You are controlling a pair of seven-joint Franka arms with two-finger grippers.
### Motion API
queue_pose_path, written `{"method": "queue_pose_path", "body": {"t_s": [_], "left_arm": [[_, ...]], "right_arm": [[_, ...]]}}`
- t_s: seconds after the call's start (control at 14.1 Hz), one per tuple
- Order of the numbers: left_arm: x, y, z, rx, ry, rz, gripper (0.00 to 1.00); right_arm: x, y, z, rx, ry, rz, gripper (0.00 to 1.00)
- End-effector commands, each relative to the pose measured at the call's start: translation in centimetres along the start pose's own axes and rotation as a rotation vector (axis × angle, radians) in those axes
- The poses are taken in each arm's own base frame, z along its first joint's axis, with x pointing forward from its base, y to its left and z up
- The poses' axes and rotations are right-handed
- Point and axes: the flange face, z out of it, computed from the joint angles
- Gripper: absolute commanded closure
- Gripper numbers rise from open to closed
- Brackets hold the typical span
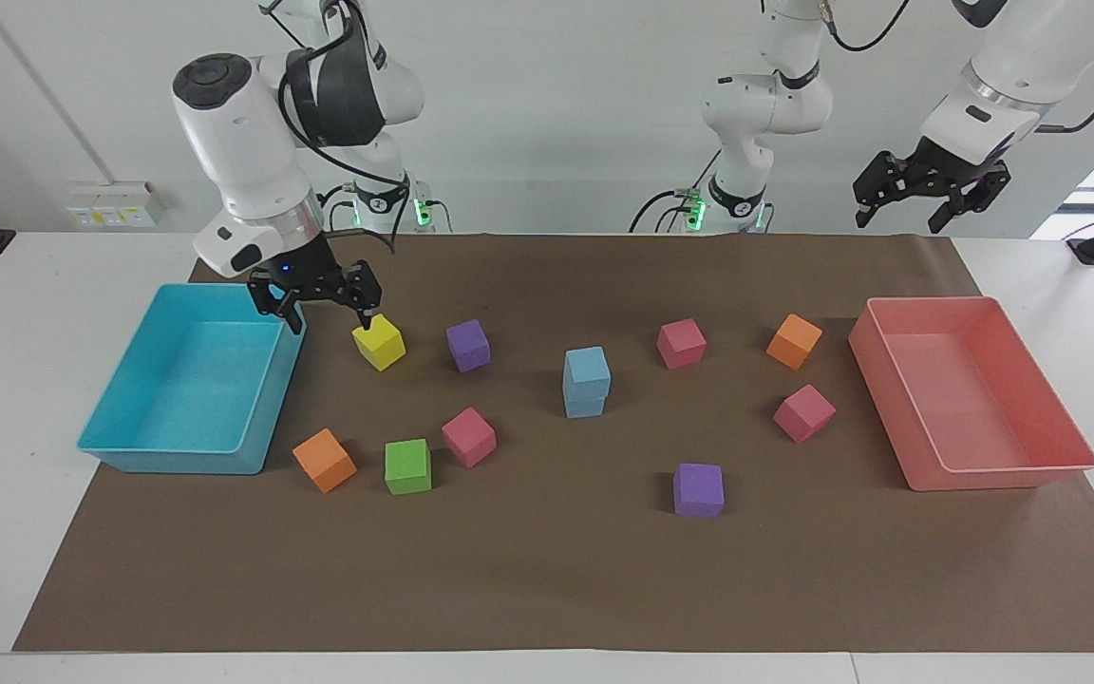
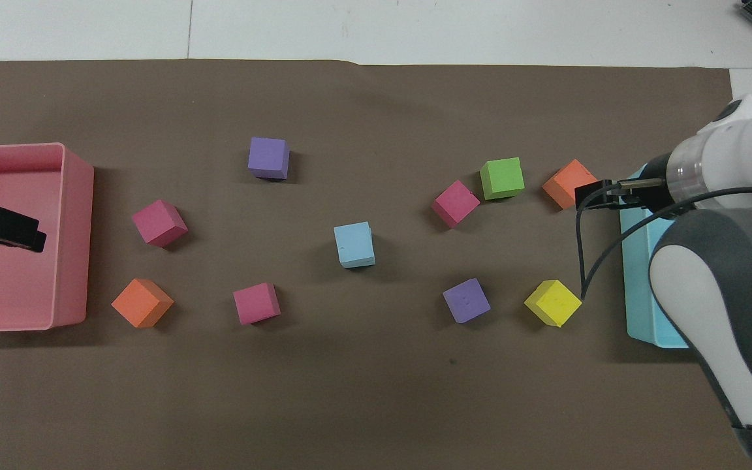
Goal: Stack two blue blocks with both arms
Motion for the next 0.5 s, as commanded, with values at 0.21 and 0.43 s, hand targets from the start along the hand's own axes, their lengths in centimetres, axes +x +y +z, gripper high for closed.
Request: {"method": "queue_pose_path", "body": {"t_s": [0.21,0.43], "left_arm": [[-0.7,0.2,-0.2,-0.011,0.003,0.018,0.00],[-0.6,0.1,-0.2,-0.010,0.005,0.018,0.00]], "right_arm": [[-0.7,3.6,-5.1,-0.054,-0.034,0.049,0.00],[-1.5,6.9,-6.3,-0.058,-0.039,0.073,0.00]]}}
